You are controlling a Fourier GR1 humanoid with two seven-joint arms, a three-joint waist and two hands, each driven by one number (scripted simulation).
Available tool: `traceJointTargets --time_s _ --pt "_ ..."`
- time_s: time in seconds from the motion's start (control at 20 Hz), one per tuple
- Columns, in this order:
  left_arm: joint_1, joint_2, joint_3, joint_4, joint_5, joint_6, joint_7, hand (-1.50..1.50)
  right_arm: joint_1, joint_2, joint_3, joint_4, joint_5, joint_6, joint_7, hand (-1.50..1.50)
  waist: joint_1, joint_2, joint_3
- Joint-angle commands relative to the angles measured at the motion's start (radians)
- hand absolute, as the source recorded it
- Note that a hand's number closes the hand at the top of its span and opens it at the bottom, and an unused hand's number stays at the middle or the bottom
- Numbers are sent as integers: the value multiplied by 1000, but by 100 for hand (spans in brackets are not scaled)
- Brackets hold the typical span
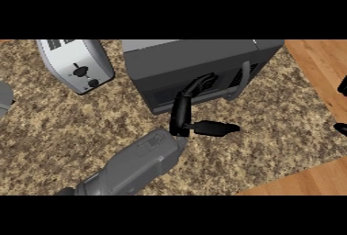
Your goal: Pick up the milk, place it into the microwave and close the microwave
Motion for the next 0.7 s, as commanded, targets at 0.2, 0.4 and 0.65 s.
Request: traceJointTargets --time_s 0.2,0.4,0.65 --pt "-71 1 72 89 57 22 -10 -150 -13 7 -2 88 -121 98 42 -150 -6 2 -1" --pt "-73 1 65 96 71 15 -22 -150 -40 -4 -12 117 -158 118 63 -150 -8 10 -1" --pt "-80 1 59 95 93 18 -41 -150 -70 -21 -18 151 -194 148 87 -150 -7 9 -1"
